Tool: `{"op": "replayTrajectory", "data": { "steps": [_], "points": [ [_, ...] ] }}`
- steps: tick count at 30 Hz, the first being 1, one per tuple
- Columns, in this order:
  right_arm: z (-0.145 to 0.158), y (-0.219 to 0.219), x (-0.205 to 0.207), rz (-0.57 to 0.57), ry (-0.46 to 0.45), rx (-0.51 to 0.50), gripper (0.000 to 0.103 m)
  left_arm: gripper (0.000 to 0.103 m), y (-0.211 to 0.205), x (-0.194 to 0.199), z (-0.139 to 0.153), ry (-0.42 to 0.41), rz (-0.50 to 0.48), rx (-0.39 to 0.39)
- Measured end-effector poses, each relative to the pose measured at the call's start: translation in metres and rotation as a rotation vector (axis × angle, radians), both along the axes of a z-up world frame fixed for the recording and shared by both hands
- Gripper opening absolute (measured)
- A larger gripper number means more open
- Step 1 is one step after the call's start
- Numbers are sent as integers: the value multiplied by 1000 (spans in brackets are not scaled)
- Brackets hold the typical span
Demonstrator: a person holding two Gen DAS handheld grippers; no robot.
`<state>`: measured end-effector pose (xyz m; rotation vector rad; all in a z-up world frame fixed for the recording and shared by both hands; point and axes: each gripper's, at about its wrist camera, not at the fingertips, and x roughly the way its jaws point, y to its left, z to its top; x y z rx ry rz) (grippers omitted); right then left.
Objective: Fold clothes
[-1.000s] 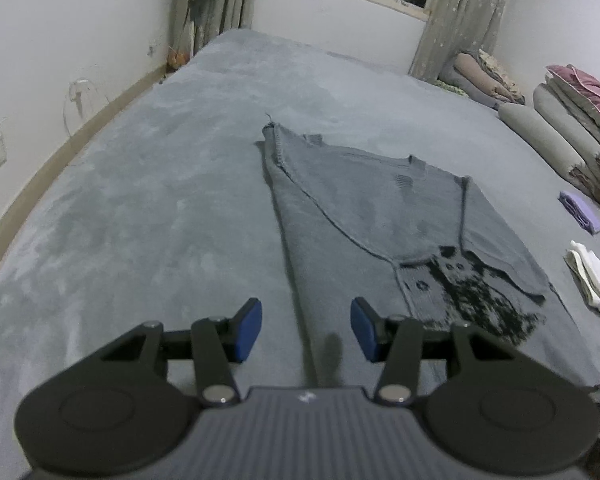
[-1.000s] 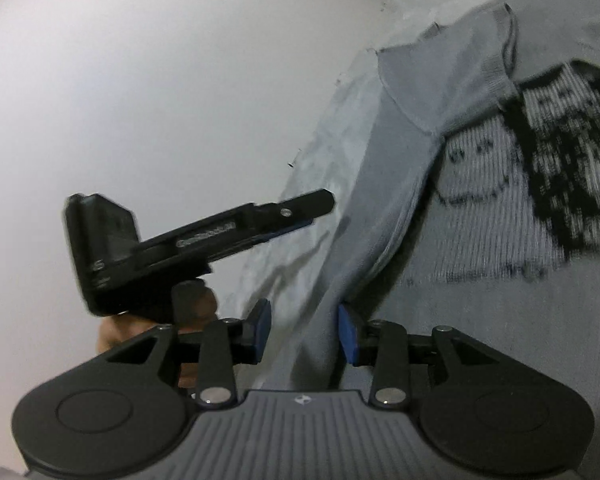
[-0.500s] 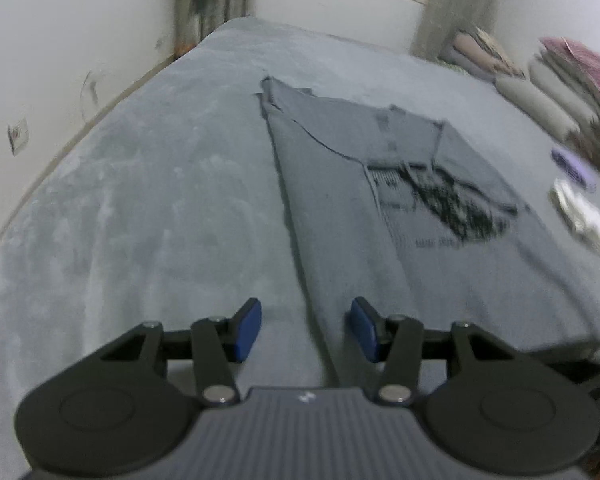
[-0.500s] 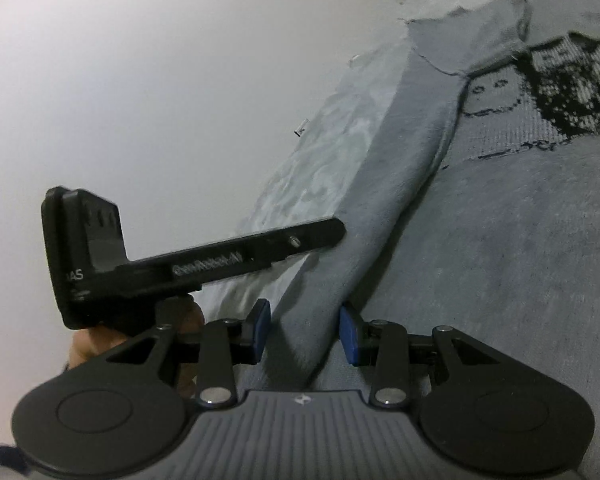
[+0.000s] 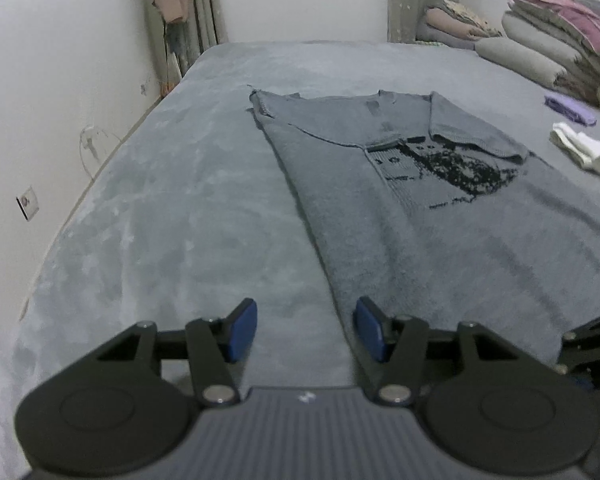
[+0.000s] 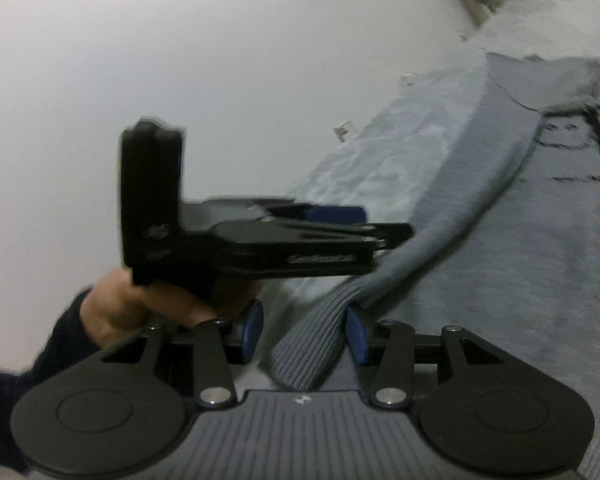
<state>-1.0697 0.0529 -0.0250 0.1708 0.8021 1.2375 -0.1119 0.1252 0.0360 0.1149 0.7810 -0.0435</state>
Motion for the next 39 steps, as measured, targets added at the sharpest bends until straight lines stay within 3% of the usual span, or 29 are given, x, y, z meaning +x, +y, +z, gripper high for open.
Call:
{"op": "replayTrajectory", "data": {
  "steps": [3,6,8,15,22,24,26,27,33,39],
  "points": [
    [7,-9,4,3,-21,6,45,54,2,1,-1,1,9,19],
    [9,-23,30,-120,-16,-45,45,53,5,2,-3,4,3,23],
    [7,-32,58,-207,20,-61,38,53,5,3,-4,4,-2,34],
    [-7,-25,141,-366,91,-81,33,53,9,8,-7,11,0,26],
    [-25,-2,171,-344,160,-23,33,52,14,6,-9,9,-16,14],
    [-26,3,171,-328,152,-15,28,52,14,7,-9,10,-19,11],
    [-25,5,169,-315,147,-5,12,52,15,8,-9,11,-21,5],
    [-23,5,168,-311,146,2,9,52,15,9,-9,11,-21,1],
    [-10,-1,166,-255,178,121,12,52,18,9,-9,15,-24,-20],
    [-13,-3,167,-220,195,165,13,50,17,9,-9,16,-23,-23]
  ]
}}
